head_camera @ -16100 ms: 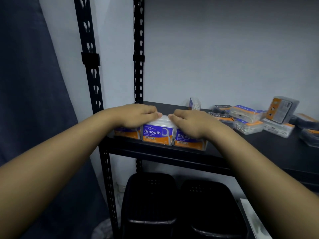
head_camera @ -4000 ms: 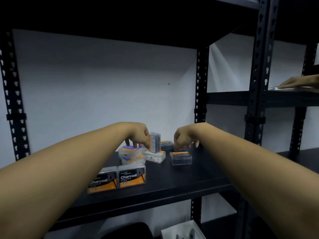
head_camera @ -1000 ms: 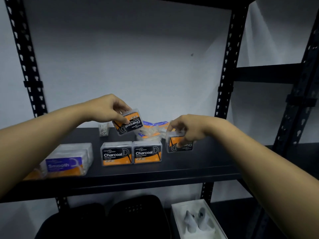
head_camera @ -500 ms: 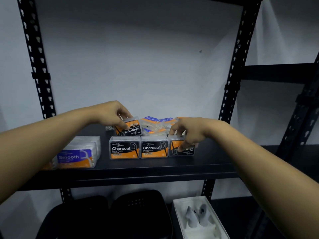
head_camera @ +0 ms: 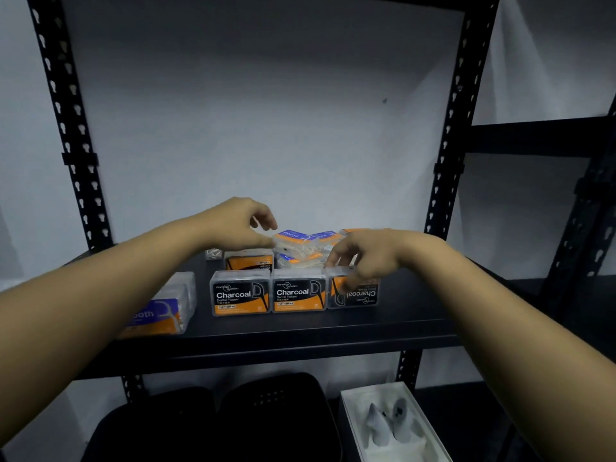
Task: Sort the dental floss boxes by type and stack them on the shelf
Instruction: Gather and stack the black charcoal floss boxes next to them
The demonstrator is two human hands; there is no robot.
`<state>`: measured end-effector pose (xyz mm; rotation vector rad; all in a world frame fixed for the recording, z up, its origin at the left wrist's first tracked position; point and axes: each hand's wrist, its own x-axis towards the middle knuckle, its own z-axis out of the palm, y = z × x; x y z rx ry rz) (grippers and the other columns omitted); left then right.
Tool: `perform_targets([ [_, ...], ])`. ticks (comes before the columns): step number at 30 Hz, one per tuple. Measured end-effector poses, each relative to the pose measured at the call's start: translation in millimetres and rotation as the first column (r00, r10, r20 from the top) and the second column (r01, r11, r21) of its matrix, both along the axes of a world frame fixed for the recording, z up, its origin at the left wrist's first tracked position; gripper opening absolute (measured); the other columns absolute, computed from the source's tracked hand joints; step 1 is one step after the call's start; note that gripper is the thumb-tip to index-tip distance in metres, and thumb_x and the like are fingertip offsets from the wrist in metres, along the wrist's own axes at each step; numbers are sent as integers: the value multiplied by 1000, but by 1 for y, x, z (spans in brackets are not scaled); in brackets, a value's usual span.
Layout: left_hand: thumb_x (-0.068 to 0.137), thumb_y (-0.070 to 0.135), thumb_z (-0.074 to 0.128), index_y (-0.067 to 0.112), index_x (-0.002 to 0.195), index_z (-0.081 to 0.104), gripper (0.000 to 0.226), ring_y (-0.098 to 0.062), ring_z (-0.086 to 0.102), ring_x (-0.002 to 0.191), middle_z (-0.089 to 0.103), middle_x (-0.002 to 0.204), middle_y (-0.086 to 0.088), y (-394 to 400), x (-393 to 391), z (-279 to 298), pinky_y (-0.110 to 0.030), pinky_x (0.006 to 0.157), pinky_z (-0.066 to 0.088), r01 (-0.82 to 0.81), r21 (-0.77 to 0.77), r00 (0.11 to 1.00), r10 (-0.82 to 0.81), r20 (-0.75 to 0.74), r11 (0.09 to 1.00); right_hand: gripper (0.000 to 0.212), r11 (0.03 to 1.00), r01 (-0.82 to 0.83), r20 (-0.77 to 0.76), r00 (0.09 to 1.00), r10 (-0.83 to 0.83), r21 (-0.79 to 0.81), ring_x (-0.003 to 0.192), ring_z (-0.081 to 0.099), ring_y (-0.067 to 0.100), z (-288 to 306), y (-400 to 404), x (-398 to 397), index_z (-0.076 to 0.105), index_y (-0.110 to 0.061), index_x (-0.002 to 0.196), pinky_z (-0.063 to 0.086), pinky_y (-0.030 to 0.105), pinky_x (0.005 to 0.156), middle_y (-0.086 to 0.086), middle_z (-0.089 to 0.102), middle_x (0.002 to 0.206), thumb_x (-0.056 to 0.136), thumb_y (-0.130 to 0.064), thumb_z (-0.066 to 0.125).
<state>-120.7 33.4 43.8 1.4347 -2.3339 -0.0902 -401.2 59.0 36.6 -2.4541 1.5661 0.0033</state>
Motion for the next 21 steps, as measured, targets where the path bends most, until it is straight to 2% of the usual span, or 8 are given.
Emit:
perform_targets([
  [3,79,46,81,28,108,75,35,-2,66,96,73,97,15,24,-16,-2,-20,79,52,154,22,987,-153,-39,988,44,1000,-10,30,999,10,0,99,67,7,-2,0,-4,71,-41,116,51,36,100,-16,73,107,74,-48,83],
  [5,71,50,86,29,112,72,48,-2,68,95,73,99,15,31,-22,-8,-17,79,53,162,151,985,-169,35,975,44,1000,-7,26,1000,7,-22,92,66,4,-4,0,-6,71,-43,117,52,31,93,-19,73,106,74,-50,82],
  [8,64,52,90,30,120,69,64,-5,69,96,73,101,12,28,-24,-19,-26,87,56,121,231,987,-142,79,965,46,999,-15,18,1000,16,-45,87,63,2,-7,0,-5,70,-41,118,46,24,81,-20,71,104,75,-49,83],
  [11,63,50,91,32,119,69,63,-4,69,98,75,102,11,28,-19,-15,-24,90,54,171,278,985,-167,-40,945,51,999,-31,88,996,32,-20,99,66,7,-7,0,-3,67,-41,122,51,29,91,-19,69,109,75,-43,85],
  [13,69,45,88,27,117,71,54,-3,69,100,75,104,10,28,-12,-1,-18,88,52,214,226,971,-180,-160,950,58,999,-29,187,982,37,-46,105,66,7,-7,-1,-2,61,-39,130,51,31,98,-19,68,113,77,-42,84],
  [15,77,39,84,22,114,73,42,-4,70,98,75,103,7,22,1,11,-20,88,54,183,135,957,-144,-253,974,56,993,-42,300,951,74,-109,108,65,7,-7,1,0,61,-38,132,52,31,99,-17,67,117,81,-47,81],
  [18,75,42,85,25,113,71,44,-7,69,98,73,105,11,4,18,8,-29,90,56,40,110,990,-25,-136,993,46,978,-68,331,934,131,-195,106,65,3,-11,6,11,63,-41,128,50,21,87,-19,68,115,85,-54,74],
  [21,72,41,88,27,117,68,51,-2,65,94,69,111,13,-12,26,-7,-25,85,53,-50,189,998,43,43,981,60,974,-131,331,925,187,-184,106,64,-1,-23,8,24,62,-39,131,50,22,85,-19,68,116,78,-61,77],
])
